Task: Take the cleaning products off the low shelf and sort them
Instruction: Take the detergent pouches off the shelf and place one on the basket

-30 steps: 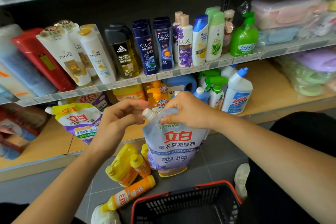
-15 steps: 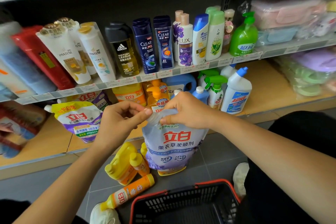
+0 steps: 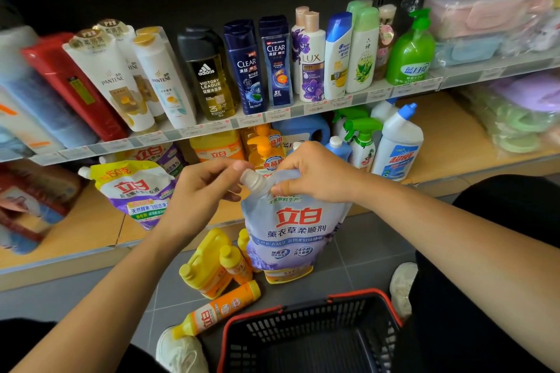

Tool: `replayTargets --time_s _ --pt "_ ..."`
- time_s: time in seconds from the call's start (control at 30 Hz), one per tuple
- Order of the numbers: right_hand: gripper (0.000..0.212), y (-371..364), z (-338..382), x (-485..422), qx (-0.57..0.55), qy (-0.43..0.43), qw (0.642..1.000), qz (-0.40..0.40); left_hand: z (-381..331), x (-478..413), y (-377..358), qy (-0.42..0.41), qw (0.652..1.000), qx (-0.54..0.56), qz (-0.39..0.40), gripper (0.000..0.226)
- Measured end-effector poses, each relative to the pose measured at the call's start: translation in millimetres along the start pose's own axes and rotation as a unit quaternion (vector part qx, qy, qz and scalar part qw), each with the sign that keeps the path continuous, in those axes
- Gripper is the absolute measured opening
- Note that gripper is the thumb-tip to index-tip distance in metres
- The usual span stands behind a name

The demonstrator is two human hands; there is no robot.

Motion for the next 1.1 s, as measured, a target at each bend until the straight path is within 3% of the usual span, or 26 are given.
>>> replayTargets --time_s 0.1,0.2,0.27,0.47,0.7,0.87,1.1 --pt "0.037 -0.6 -0.3 -0.6 -0.001 0.005 1.0 0.002 1.3 -1.1 1.2 0.006 0.999 0.034 0.035 0.023" --pt "0.035 -1.4 0.5 -0.8 0.004 0.012 1.0 0.005 -3.3 1.0 2.1 -0.046 0.996 0.016 0.07 0.044" --pt "0.037 -2.2 0.8 -0.7 0.008 0.015 1.0 0.003 -5.1 1.2 2.4 -0.072 0.995 0.003 0.071 0.039" --pt "0.032 -3.3 -0.2 -0.6 0.015 0.018 1.0 -0.009 2.8 0.2 3.2 -0.046 0.999 -0.019 0.012 0.016" --pt "0.035 -7.5 -2.1 -2.2 0.018 0.012 1.0 -0.011 5.2 -1.0 11.1 0.045 0.994 0.018 -0.1 0.038" --pt "0.038 -9.0 -0.7 -2.9 0.014 0.003 1.0 -0.008 12.3 -1.9 10.5 0.084 0.991 0.081 -0.07 0.035" --pt "0.033 -10.2 0.9 -3.5 0.017 0.006 1.0 -0.013 11.9 0.7 2.6 0.01 1.0 0.023 -0.007 0.019"
Point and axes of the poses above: each hand's wrist, its own x-axis away from the middle knuckle, its own y-axis out of the back of the hand, z = x × y, the point moved 4 cm from there along -x, towards the middle knuckle, and after that the axes turned 12 degrees about -x, right-handed, at the moved point
